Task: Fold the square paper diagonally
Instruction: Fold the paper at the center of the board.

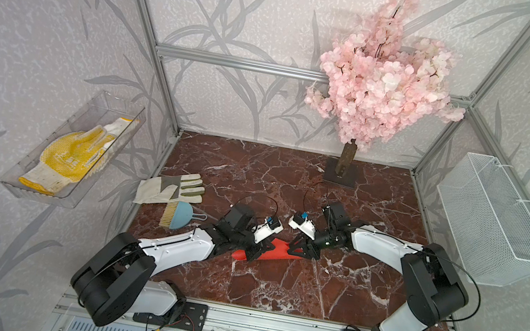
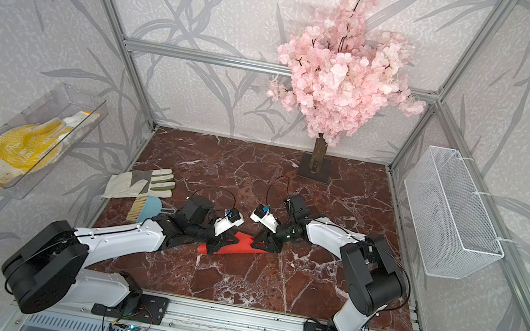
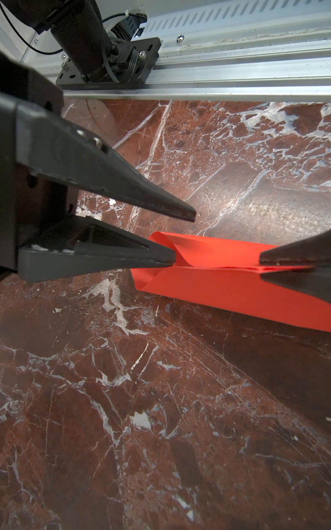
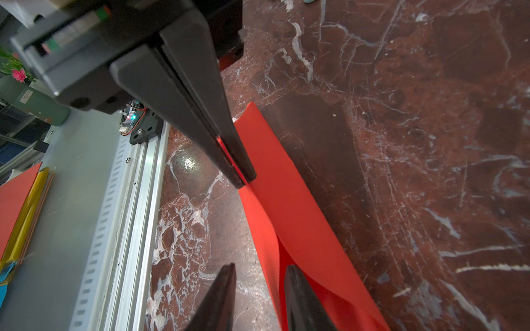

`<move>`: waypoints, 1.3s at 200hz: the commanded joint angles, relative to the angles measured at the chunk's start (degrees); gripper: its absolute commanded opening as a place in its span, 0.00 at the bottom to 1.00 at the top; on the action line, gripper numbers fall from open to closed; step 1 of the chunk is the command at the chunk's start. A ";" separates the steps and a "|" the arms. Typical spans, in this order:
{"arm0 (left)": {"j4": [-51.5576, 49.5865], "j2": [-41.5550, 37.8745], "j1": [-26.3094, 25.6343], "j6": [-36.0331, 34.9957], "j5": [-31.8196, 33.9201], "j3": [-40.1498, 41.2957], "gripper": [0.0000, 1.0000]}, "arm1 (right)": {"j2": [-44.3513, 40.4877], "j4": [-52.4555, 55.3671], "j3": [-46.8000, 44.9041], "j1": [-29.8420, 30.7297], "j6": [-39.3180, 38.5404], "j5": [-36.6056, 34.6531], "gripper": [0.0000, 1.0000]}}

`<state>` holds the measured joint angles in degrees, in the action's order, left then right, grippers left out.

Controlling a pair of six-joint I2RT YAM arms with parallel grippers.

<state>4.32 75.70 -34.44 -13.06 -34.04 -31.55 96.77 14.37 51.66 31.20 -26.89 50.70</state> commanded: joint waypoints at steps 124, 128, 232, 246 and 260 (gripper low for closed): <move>-1.42 1.76 -0.09 0.93 -0.90 -2.81 0.07 | 0.61 3.67 2.22 0.88 -2.06 -0.79 0.00; -1.42 1.79 -0.07 0.93 -0.90 -2.81 0.07 | 0.58 3.72 2.22 0.90 -2.18 -0.92 0.00; -2.47 2.61 -0.11 1.02 -1.11 -3.60 0.10 | 0.26 2.66 2.08 0.88 -2.18 -2.62 0.00; -2.61 2.61 -0.06 1.02 -1.11 -3.60 0.11 | 0.26 2.55 2.13 0.88 -2.05 -2.73 0.00; -2.65 2.68 -0.03 1.02 -1.03 -3.70 0.11 | 0.19 2.55 2.22 0.88 -2.11 -2.97 0.00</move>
<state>2.52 77.84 -34.44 -12.01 -34.39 -33.61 97.06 16.78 52.58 31.79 -28.58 48.23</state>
